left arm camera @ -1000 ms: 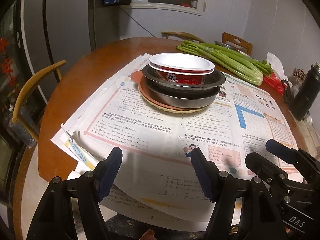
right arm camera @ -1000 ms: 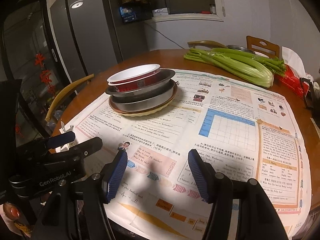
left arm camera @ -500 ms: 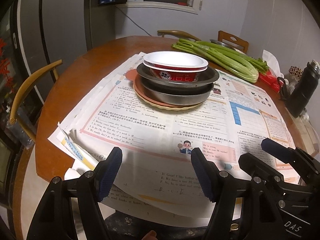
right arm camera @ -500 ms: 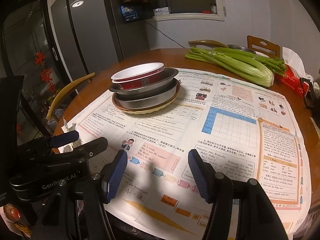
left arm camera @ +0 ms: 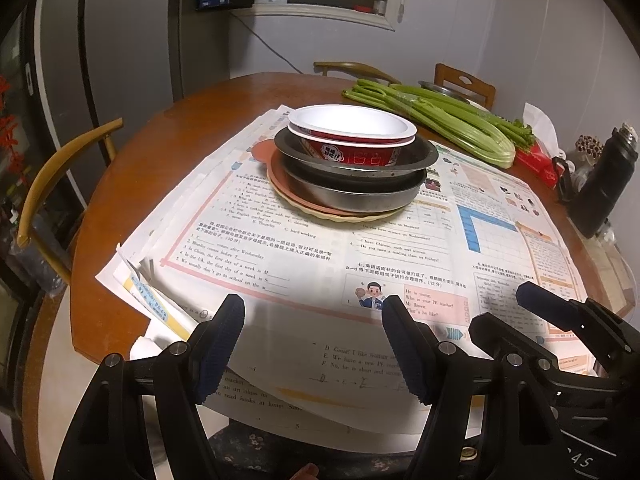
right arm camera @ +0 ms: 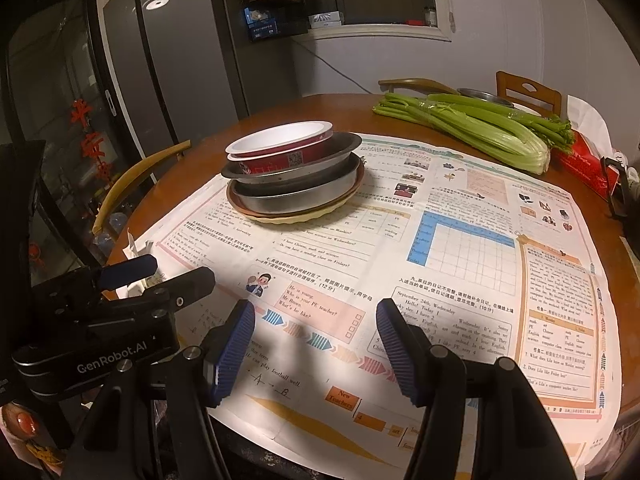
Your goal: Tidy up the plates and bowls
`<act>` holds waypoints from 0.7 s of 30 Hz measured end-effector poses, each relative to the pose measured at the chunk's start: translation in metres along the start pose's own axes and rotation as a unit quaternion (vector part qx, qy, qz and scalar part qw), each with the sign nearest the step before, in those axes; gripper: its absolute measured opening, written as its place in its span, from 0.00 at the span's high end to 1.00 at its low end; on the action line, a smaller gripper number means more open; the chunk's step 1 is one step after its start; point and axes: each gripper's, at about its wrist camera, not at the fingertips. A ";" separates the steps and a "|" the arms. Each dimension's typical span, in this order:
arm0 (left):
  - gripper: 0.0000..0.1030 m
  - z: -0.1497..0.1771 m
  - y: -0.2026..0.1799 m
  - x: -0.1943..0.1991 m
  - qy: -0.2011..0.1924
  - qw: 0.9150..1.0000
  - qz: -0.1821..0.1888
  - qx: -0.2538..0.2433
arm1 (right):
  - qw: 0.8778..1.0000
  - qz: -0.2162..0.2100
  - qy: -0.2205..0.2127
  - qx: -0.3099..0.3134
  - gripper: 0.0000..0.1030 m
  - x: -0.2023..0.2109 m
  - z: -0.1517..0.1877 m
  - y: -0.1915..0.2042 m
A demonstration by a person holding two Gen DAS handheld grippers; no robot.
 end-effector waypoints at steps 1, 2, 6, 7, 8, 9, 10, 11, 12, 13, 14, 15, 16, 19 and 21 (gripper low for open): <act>0.29 0.000 0.000 0.000 0.000 1.000 0.001 0.000 | 1.000 0.001 0.000 0.000 0.39 0.000 0.000 0.000; 0.29 0.000 0.000 0.000 0.001 1.000 0.001 0.000 | 1.000 0.001 0.000 0.000 0.39 0.000 0.000 0.000; 0.29 0.000 0.000 -0.002 0.006 1.000 0.006 -0.002 | 1.000 0.001 -0.001 0.000 0.39 0.000 0.000 0.000; 0.29 0.000 -0.001 -0.003 0.006 1.000 0.005 -0.002 | 1.000 0.001 -0.001 -0.001 0.39 0.000 0.000 0.000; 0.29 0.001 -0.001 -0.003 0.006 1.000 0.006 -0.002 | 1.000 0.001 -0.002 -0.001 0.39 0.000 0.001 0.000; 0.29 0.001 -0.001 -0.002 0.005 1.000 0.006 -0.002 | 1.000 0.002 -0.001 0.000 0.39 0.000 0.001 0.000; 0.29 0.001 0.000 -0.003 0.005 1.000 0.006 -0.002 | 1.000 0.002 -0.002 0.000 0.39 0.001 0.001 0.000; 0.29 0.001 0.000 -0.003 0.005 1.000 0.005 -0.002 | 1.000 0.001 -0.003 0.000 0.39 0.001 0.001 0.000; 0.29 0.001 0.000 -0.003 0.005 1.000 0.006 -0.001 | 1.000 0.001 -0.002 0.001 0.39 0.001 0.001 0.001; 0.29 0.001 0.000 -0.003 0.005 1.000 0.006 -0.001 | 1.000 0.002 -0.002 0.001 0.39 0.001 0.001 0.001; 0.29 0.001 0.000 -0.003 0.005 1.000 0.005 -0.001 | 1.000 0.001 -0.002 0.001 0.39 0.001 0.001 0.001; 0.29 0.001 0.000 -0.003 0.005 1.000 0.005 -0.001 | 1.000 0.001 -0.002 0.001 0.39 0.001 0.001 0.001; 0.29 0.001 0.000 -0.003 0.005 1.000 0.005 -0.001 | 1.000 0.002 -0.002 0.001 0.39 0.001 0.001 0.001; 0.29 0.001 0.000 -0.003 0.005 1.000 0.005 -0.001 | 1.000 0.002 -0.003 0.001 0.39 0.001 0.001 0.001; 0.29 0.001 0.000 -0.003 0.005 1.000 0.005 -0.001 | 1.000 0.001 -0.003 0.000 0.39 0.001 0.002 0.001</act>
Point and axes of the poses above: each gripper's, at about its wrist camera, not at the fingertips, and x roughly against the way its jaws point, y to its left, z to its underside, and after that the axes turned 10 degrees about -z, right-handed
